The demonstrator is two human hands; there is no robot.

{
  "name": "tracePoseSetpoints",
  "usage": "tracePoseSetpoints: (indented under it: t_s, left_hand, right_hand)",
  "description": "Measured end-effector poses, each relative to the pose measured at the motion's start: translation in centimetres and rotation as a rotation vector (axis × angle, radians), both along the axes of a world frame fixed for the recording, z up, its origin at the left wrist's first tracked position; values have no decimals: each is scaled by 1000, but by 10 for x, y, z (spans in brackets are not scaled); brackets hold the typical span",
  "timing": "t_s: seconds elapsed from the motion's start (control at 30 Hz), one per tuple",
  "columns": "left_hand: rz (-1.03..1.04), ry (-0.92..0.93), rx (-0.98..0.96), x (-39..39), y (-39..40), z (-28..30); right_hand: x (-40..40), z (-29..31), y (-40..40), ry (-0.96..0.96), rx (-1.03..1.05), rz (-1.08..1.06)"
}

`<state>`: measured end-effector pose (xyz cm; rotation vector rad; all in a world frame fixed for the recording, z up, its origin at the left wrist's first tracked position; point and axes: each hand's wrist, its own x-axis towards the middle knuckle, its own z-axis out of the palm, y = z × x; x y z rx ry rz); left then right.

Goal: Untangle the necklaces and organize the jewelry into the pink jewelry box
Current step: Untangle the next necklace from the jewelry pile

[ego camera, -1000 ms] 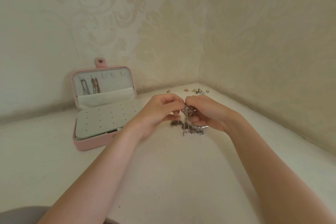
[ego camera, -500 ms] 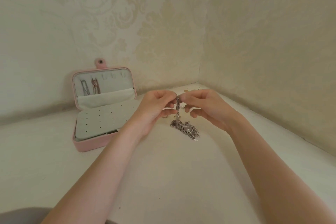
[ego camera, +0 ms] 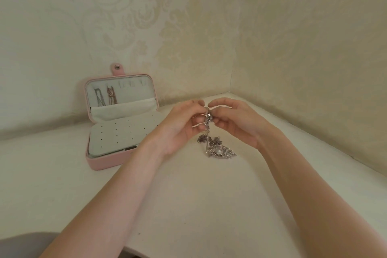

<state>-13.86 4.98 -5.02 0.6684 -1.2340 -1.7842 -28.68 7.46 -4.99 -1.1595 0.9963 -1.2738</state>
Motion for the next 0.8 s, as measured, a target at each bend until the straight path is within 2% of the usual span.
tracePoseSetpoints:
  t_s: [0.13, 0.23, 0.3, 0.37, 0.47, 0.57, 0.63, 0.73, 0.8]
  left_hand:
    - [-4, -66, -9, 1, -2, -1]
    - [22, -273, -145, 0, -4, -6]
    - [41, -403, -252, -1, -4, -9]
    - [76, -445, -301, -2, -3, -10]
    - [108, -347, -166, -2, -4, -8]
    - [19, -151, 84, -1, -4, -4]
    - [-69, -47, 205, 2, -5, -3]
    - [-139, -6, 251, 4, -6, -2]
    - [-89, -61, 186, -1, -5, -5]
  right_hand:
    - [-3, 3, 0, 22, -52, -51]
    - [-4, 5, 0, 33, -62, -71]
    - [-4, 4, 0, 130, -44, -90]
    - [-2, 2, 1, 263, -29, -94]
    - [-3, 2, 1, 252, -12, -50]
    - [-9, 4, 2, 126, -18, 31]
    - [-12, 4, 3, 140, -32, 89]
    - [-15, 4, 4, 259, -37, 89]
    - [-17, 4, 3, 324, -34, 55]
